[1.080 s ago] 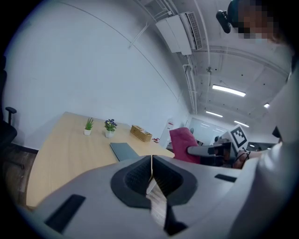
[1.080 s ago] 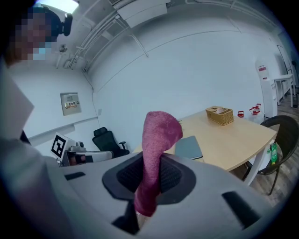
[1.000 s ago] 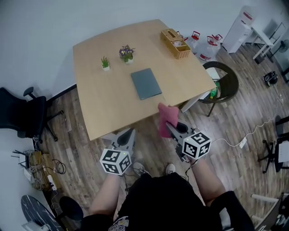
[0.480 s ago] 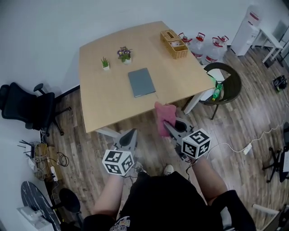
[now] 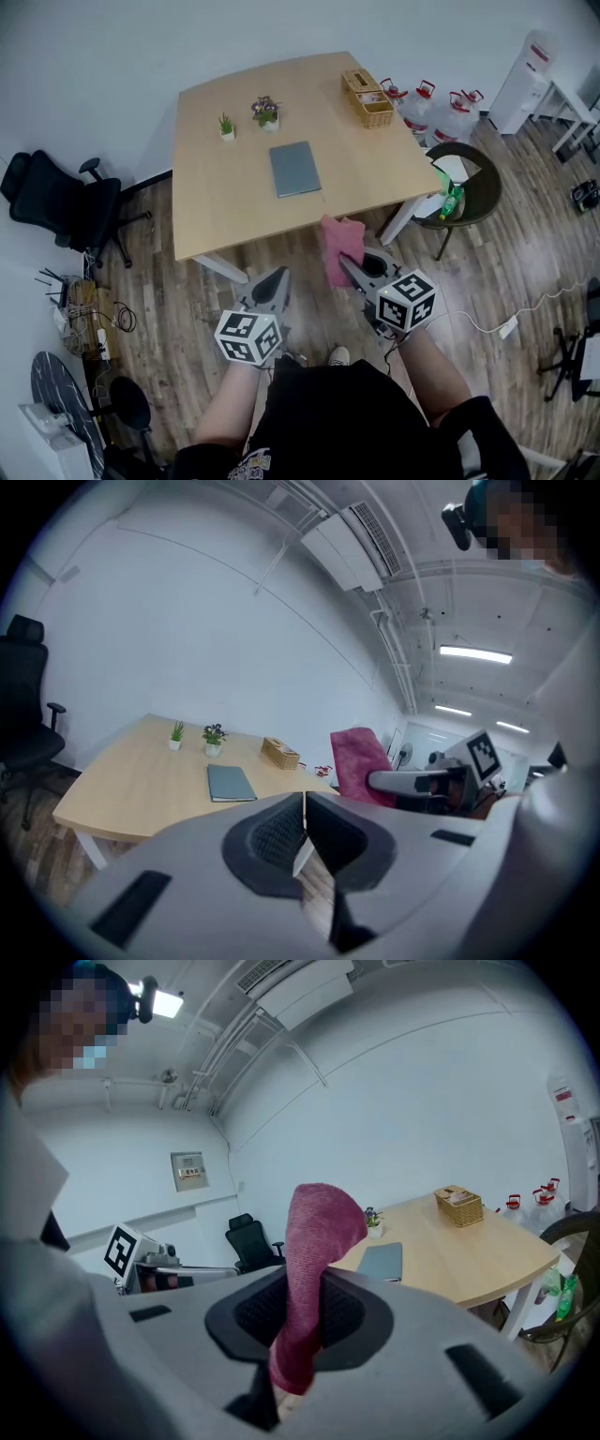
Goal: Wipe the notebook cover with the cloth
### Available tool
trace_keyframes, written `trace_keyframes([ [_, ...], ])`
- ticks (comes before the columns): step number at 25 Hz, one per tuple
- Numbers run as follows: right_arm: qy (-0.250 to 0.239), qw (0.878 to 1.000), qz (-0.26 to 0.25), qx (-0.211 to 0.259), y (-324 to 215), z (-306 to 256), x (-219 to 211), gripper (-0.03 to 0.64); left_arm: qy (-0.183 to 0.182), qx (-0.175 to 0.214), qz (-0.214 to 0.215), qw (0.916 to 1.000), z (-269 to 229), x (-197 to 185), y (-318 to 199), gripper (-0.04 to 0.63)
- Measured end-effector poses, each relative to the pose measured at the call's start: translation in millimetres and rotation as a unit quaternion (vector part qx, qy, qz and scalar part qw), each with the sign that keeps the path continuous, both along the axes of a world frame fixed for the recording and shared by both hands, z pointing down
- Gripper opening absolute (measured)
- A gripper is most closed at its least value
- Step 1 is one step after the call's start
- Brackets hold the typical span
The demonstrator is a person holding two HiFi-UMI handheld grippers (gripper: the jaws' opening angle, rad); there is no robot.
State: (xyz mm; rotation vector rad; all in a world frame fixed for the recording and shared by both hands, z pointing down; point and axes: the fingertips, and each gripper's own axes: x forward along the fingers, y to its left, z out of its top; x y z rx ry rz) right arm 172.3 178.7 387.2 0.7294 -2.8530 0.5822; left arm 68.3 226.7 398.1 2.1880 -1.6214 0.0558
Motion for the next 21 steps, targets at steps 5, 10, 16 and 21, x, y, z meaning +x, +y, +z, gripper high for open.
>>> trace_keyframes([
  [5, -0.004, 1.000, -0.001, 0.003, 5.1, -3.9, 1.9, 0.067, -0.002, 0.007, 0.001, 1.0000, -4.6, 3.7, 5.8, 0.009],
  [10, -0.005, 1.000, -0.001, 0.006, 10.0, -8.1, 1.3, 0.067, -0.001, 0.005, 0.004, 1.0000, -5.9, 5.1, 10.5, 0.009],
  [16, -0.005, 1.000, 0.000, 0.008, 16.0, -11.6, -0.5, 0.067, -0.005, 0.007, 0.008, 0.9999, -9.3, 4.0, 13.0, 0.011],
  [21, -0.004, 1.000, -0.001, 0.008, 21.3, -14.1, -1.2, 0.067, -0.007, 0.006, 0.013, 0.9999, -11.9, 5.0, 15.5, 0.009],
])
